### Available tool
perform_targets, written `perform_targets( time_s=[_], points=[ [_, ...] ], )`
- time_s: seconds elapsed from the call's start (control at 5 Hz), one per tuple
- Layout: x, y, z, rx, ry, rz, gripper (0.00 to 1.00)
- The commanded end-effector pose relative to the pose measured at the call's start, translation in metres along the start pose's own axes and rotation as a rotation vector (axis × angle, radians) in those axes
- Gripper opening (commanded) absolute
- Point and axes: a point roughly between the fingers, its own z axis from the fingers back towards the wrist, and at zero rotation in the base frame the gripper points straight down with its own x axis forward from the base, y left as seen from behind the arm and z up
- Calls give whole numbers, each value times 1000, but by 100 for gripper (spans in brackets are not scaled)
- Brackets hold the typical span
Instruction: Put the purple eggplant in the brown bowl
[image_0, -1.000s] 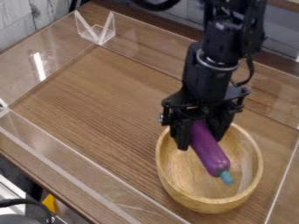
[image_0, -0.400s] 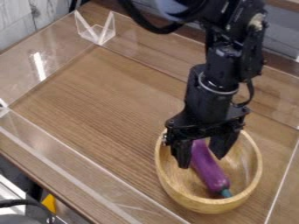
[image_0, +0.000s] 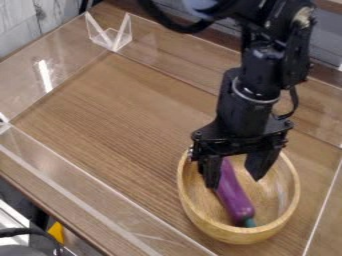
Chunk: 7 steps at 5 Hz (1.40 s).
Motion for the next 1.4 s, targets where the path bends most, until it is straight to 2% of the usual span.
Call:
perform_targets(
  time_s=[0.0,0.4,1.0,1.2],
  points=[
    [0,-10,17,-52,-20,-20,0],
    [3,-18,21,-45,-33,-105,0],
    [27,-26,5,-46,-31,-56,0],
    [22,-23,8,-43,-34,-72,0]
  ],
)
